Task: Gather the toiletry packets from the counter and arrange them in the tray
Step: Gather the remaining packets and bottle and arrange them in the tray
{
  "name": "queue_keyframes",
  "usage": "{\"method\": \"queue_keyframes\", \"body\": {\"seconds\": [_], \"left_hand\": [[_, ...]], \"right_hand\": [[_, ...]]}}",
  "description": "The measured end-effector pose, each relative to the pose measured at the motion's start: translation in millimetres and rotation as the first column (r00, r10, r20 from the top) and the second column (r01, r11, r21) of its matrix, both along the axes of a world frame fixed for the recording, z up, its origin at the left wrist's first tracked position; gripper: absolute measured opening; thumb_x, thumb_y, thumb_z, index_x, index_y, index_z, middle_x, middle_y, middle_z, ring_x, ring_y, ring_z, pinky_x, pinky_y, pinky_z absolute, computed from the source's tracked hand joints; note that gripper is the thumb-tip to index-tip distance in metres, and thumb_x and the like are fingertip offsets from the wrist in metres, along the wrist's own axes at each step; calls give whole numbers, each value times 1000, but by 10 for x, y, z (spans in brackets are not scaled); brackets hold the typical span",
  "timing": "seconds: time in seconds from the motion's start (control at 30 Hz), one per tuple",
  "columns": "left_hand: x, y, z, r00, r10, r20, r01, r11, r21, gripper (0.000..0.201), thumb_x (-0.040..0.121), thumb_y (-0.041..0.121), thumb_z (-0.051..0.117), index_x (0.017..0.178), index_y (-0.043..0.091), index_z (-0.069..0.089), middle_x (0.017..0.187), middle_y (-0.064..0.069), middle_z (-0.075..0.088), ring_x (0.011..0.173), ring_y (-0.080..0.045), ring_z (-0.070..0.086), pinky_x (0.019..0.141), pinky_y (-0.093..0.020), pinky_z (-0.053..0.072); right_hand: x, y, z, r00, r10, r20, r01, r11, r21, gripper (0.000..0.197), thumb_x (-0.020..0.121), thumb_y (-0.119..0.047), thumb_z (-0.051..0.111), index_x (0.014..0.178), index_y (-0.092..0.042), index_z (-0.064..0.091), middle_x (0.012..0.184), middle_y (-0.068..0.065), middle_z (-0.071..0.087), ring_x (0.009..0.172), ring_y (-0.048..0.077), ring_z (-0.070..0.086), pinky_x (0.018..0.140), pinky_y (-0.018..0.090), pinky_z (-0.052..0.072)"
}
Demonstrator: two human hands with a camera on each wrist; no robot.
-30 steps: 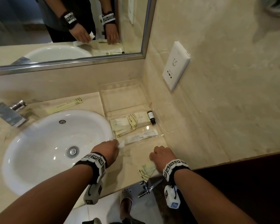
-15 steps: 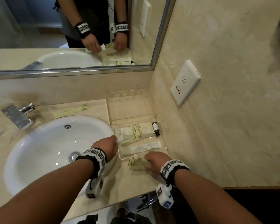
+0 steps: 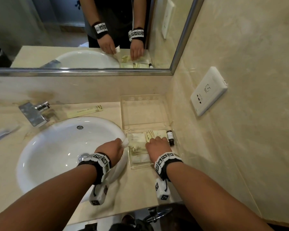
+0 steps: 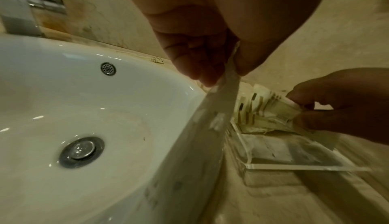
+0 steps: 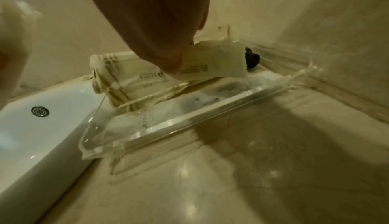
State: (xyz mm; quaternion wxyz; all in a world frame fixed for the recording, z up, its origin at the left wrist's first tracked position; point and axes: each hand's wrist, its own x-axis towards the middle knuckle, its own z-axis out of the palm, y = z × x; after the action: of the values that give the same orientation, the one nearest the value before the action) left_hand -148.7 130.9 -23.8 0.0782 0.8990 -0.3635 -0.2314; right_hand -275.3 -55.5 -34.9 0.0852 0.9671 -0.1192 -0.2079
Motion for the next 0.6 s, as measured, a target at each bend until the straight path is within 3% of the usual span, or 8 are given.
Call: {"method": "queue_keyframes", "body": {"seconds": [0.13,0.27,0.37,0.47,0.6], "left_hand": [[29,29,-24,1000,30,3,-30,999,13,42,98,58,23,85,22,40,70,1,57,64,-23,55,64,-35,48],[14,20,-22,999,43,1,-43,999,4,45,98,60,22,85,22,41,69,1,57,62,-21,54,62,-34,46],[-1,-9,-15,999,53,4,-53,999,-1,39,99,55,26,85,21,39,68,2,55,63,-22,53,59,-32,42],[-15,-42,23,997,80,-24,-81,997,-20,39,99,53,26,86,19,40,69,1,54,63,-22,51,58,-32,36],[2,-68,31,993,99,-68,-103,994,-49,42,98,55,25,84,19,40,69,0,55,64,-22,52,59,-33,35]], "right_hand": [[65,30,-77,997,23,-75,-24,1000,-4,25,85,-6,55,106,-16,66,105,6,63,101,29,56,87,42,40],[165,-1,-130,989,22,-145,-15,999,49,29,87,-5,57,113,-13,64,109,7,60,92,26,64,67,35,44],[190,-25,-170,986,24,-165,-12,997,73,30,86,-13,58,115,-16,64,111,5,61,97,25,62,70,36,43],[152,-24,-218,995,2,-99,10,993,121,32,85,-12,58,118,-14,57,111,8,59,97,27,60,71,36,42],[44,-27,-299,995,-73,60,56,968,244,35,82,0,57,114,-12,52,110,9,54,68,26,55,54,33,43]]}}
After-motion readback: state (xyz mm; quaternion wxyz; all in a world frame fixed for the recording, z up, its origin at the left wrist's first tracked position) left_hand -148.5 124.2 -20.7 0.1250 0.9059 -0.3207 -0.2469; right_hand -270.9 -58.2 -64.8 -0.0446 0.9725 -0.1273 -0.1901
